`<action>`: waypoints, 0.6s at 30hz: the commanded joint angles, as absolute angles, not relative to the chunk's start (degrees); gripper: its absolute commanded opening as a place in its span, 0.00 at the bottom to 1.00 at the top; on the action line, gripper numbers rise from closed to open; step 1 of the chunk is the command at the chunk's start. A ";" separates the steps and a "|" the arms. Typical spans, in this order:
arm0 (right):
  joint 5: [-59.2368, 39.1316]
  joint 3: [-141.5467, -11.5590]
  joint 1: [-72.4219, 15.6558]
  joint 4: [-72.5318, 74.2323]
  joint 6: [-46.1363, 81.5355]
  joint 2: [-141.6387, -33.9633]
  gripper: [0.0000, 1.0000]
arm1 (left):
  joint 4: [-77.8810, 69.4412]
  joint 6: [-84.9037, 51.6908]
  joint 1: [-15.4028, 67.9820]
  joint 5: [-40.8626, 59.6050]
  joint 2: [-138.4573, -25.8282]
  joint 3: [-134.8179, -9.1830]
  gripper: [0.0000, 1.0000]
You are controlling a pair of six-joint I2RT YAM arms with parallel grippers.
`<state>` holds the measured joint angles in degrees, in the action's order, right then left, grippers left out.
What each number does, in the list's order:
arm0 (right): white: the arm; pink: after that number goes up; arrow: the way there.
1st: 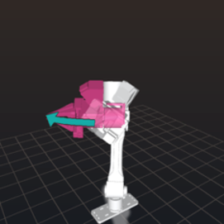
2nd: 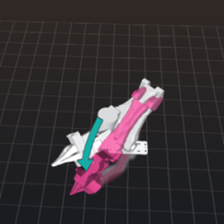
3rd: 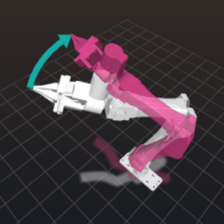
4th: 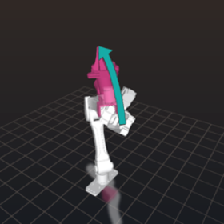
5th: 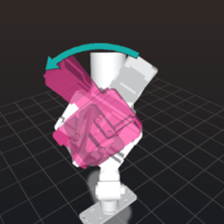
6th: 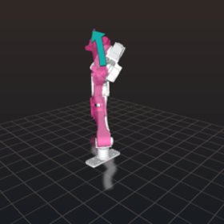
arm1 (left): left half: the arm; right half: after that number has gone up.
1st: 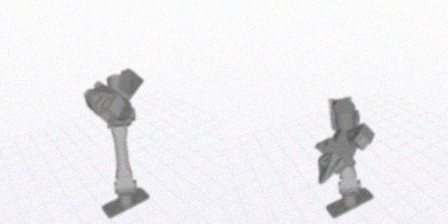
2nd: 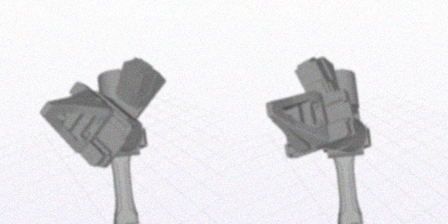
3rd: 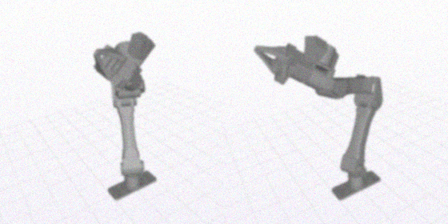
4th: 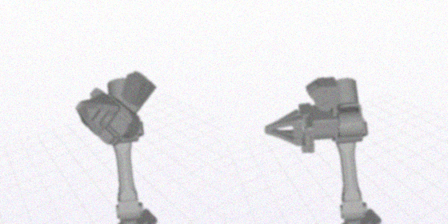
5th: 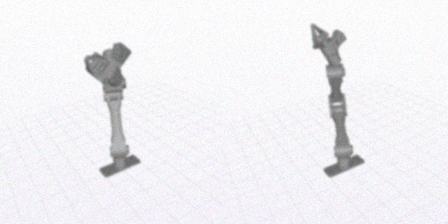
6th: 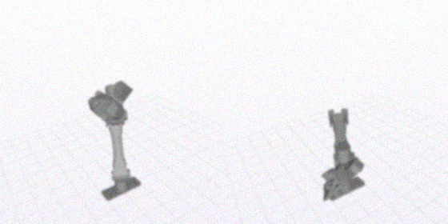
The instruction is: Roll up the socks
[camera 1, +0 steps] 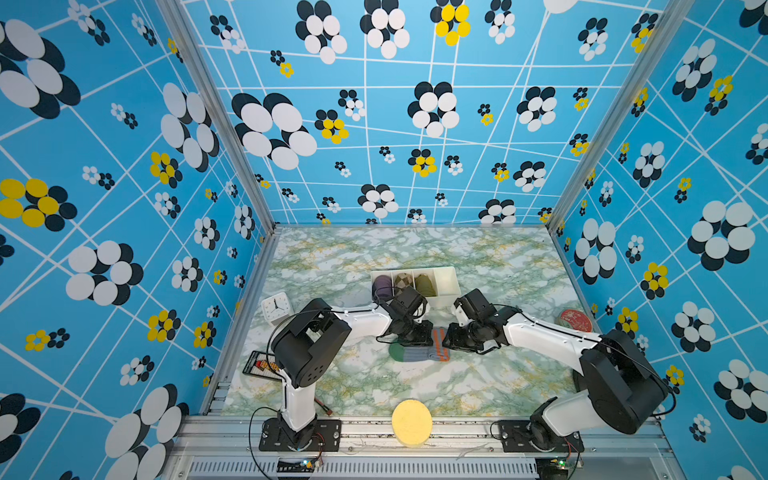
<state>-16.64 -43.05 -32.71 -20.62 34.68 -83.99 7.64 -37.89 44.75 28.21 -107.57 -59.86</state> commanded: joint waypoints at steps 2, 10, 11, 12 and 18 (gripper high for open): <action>-18.26 -40.99 -31.14 -18.21 37.08 -81.16 0.35 | 10.29 -36.92 45.25 26.28 -108.03 -59.68 0.00; -13.34 -40.52 -30.76 -21.96 37.52 -81.80 0.29 | 10.70 -36.76 45.26 26.37 -108.28 -59.85 0.00; -13.11 -40.52 -30.76 -22.10 37.61 -82.03 0.28 | 10.80 -36.77 45.20 26.37 -108.28 -59.85 0.00; -12.94 -40.47 -30.76 -22.15 37.66 -82.27 0.28 | 10.81 -36.74 45.21 26.37 -108.33 -59.77 0.00; -11.69 -40.36 -30.75 -22.27 37.89 -82.36 0.25 | 10.99 -36.67 45.25 26.17 -108.11 -59.76 0.00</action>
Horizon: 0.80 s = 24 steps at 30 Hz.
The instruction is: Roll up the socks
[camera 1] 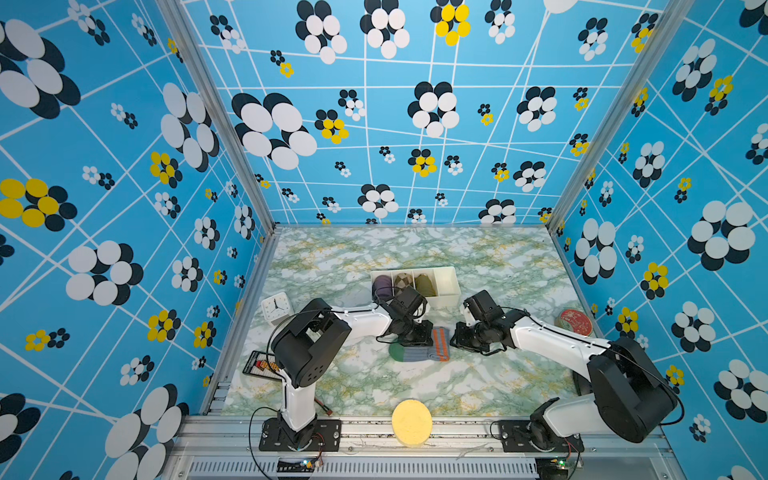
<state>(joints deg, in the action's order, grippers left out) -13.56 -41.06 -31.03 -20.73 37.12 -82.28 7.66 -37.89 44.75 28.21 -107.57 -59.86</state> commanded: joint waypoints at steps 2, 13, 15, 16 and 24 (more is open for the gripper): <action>-11.60 -40.56 -30.76 -22.41 37.75 -82.43 0.25 | 11.02 -36.65 45.24 26.18 -108.21 -59.91 0.00; -14.53 -41.09 -30.78 -19.95 37.10 -85.25 0.23 | 13.27 -35.40 45.23 25.46 -108.30 -61.10 0.00; -15.06 -41.13 -30.79 -19.40 37.00 -85.27 0.23 | 14.10 -34.84 45.24 24.96 -108.26 -61.50 0.00; -15.35 -41.13 -30.84 -19.12 37.00 -85.33 0.23 | 14.36 -34.70 45.20 24.90 -108.32 -61.61 0.00; -17.92 -41.13 -31.11 -16.62 37.05 -85.50 0.22 | 14.77 -34.31 45.28 24.93 -108.63 -62.12 0.00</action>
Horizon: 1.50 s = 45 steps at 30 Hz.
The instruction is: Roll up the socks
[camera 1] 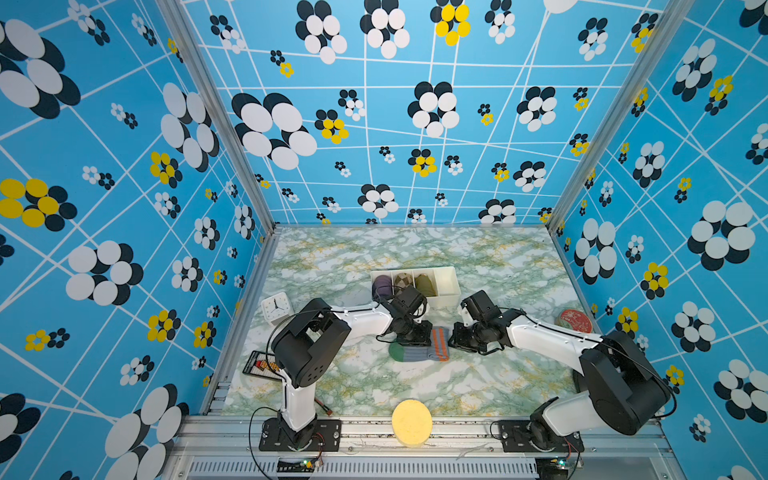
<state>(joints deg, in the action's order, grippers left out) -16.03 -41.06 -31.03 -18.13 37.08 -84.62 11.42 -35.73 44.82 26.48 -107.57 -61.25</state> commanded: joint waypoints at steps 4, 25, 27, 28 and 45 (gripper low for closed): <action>-18.95 -41.31 -31.58 -15.67 37.00 -85.69 0.22 | 14.72 -34.28 45.27 25.03 -108.86 -62.64 0.00; -24.81 -40.93 -33.88 -8.70 38.13 -84.89 0.23 | 16.00 -33.76 45.39 25.75 -107.93 -61.94 0.00; -25.46 -40.69 -33.92 -7.87 38.47 -85.15 0.25 | 15.76 -33.84 45.40 25.97 -107.90 -61.76 0.00; -25.62 -40.70 -33.93 -7.75 38.50 -85.31 0.26 | 15.66 -33.95 45.29 26.06 -107.91 -61.69 0.00; -24.96 -41.75 -35.48 -7.47 38.84 -89.47 0.38 | 11.57 -35.59 44.43 28.76 -107.14 -58.72 0.00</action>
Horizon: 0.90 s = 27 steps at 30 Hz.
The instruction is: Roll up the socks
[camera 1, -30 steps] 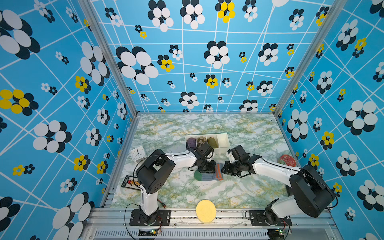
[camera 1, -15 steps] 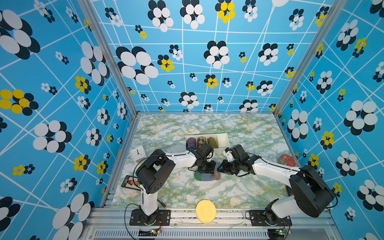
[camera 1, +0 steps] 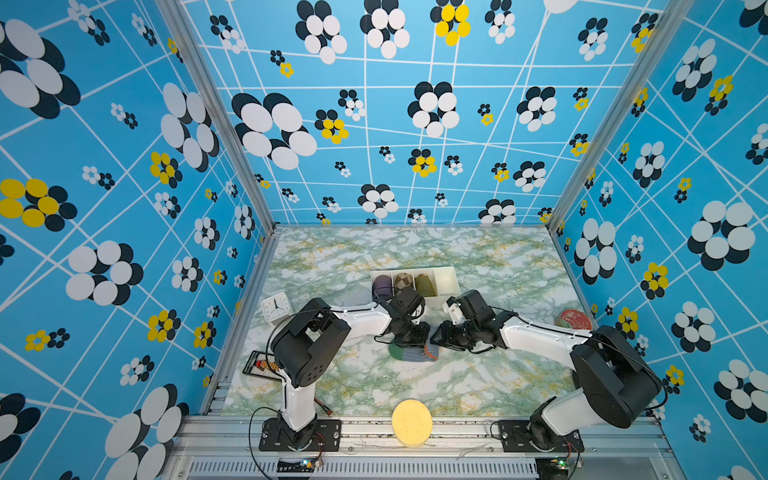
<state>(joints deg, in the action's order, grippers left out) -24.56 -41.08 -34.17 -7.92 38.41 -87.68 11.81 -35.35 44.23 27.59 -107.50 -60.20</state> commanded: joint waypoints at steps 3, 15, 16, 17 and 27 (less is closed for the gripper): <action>-24.79 -41.96 -36.11 -7.24 39.02 -90.77 0.38 | 10.52 -36.02 44.36 29.47 -107.20 -58.27 0.00; -23.82 -43.20 -37.79 -7.12 39.29 -92.74 0.08 | 9.49 -36.26 44.27 30.57 -107.75 -57.75 0.00; -23.77 -43.28 -37.94 -7.12 39.29 -92.87 0.05 | 9.49 -36.23 44.22 30.56 -107.75 -57.70 0.00; -23.65 -43.37 -38.02 -7.20 39.25 -92.85 0.00 | 9.41 -36.26 44.21 30.65 -107.75 -57.74 0.00; -17.40 -46.79 -39.71 -15.49 35.63 -91.32 0.00 | 12.17 -34.23 42.84 29.51 -106.33 -57.22 0.04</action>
